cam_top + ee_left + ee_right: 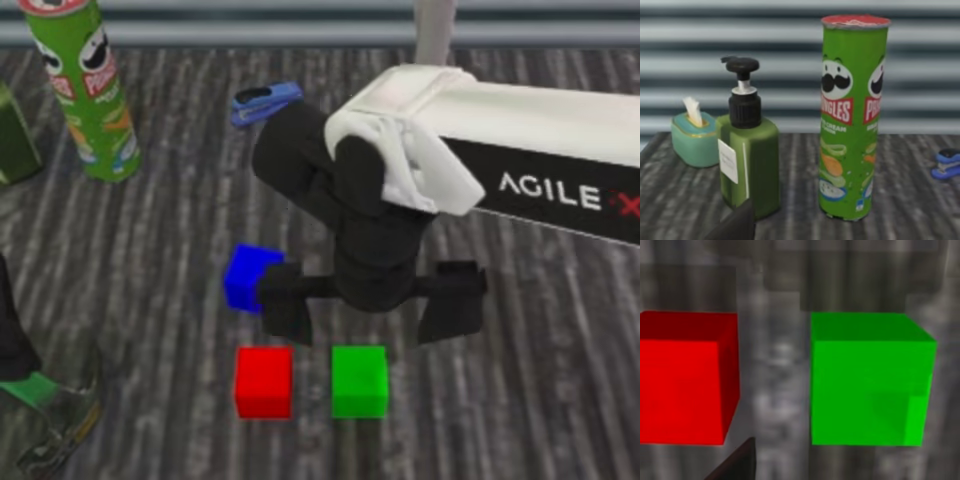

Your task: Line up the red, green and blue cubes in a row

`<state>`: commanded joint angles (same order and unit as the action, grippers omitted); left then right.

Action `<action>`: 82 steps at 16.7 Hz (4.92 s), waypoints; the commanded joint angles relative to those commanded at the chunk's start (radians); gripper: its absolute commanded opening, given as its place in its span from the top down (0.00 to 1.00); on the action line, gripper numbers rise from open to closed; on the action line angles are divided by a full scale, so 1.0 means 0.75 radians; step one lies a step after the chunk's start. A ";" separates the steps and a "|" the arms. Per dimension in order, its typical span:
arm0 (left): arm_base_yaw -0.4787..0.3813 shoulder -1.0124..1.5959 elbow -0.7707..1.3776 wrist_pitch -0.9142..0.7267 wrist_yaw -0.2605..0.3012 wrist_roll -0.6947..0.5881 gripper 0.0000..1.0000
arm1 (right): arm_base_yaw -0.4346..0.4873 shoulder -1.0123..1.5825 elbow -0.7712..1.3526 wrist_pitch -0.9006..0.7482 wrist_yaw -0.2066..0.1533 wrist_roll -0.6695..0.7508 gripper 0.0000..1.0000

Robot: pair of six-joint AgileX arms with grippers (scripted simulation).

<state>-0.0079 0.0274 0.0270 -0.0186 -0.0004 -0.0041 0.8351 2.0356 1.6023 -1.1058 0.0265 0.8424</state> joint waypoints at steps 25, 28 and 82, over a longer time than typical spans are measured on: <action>-0.623 2.714 2.154 -1.426 0.005 -0.303 0.00 | -1.033 -2.539 -2.014 1.363 -0.014 -1.055 0.00; -0.653 2.837 2.267 -1.488 0.004 -0.319 0.00 | -1.089 -2.686 -2.117 1.455 -0.032 -1.112 0.00; -0.630 2.868 2.260 -1.457 0.004 -0.319 1.00 | -1.100 -2.714 -2.136 1.474 -0.035 -1.123 0.00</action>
<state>-0.4807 2.1787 1.7221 -1.1111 0.0023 -0.2435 0.0100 0.0000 0.0000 0.0000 0.0000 0.0000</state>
